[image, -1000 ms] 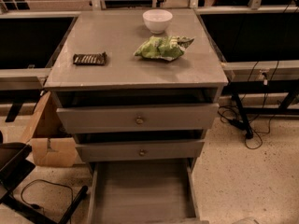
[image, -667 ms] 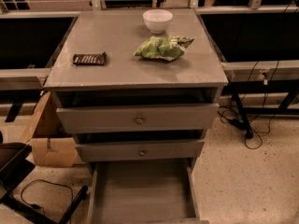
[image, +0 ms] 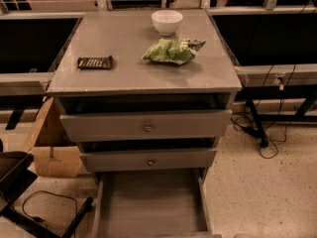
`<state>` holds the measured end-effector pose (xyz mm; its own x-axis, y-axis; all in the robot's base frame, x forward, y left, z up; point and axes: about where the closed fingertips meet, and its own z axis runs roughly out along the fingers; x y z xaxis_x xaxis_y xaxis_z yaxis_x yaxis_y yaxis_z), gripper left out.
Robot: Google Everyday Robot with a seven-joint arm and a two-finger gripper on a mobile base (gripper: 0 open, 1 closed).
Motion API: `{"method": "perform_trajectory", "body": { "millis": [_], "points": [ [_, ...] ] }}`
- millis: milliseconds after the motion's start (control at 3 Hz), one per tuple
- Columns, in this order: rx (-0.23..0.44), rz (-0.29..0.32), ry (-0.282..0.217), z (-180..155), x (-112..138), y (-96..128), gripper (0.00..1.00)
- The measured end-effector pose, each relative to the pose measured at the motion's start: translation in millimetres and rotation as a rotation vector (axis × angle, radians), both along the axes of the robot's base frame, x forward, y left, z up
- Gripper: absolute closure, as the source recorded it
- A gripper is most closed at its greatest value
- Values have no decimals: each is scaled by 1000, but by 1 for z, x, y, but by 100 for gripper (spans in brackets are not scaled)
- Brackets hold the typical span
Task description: Close bottom drawer
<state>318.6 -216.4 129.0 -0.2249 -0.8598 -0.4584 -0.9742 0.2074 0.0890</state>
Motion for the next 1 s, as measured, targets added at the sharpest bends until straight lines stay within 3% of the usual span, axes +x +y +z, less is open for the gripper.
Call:
{"method": "perform_trajectory", "body": {
  "millis": [333,667,1000],
  "points": [
    [7,1,-2,-37,-9,23,100],
    [16,30,-33,-89,-22,60,100],
    [30,68,-105,-118,-8,88,100]
  ]
}}
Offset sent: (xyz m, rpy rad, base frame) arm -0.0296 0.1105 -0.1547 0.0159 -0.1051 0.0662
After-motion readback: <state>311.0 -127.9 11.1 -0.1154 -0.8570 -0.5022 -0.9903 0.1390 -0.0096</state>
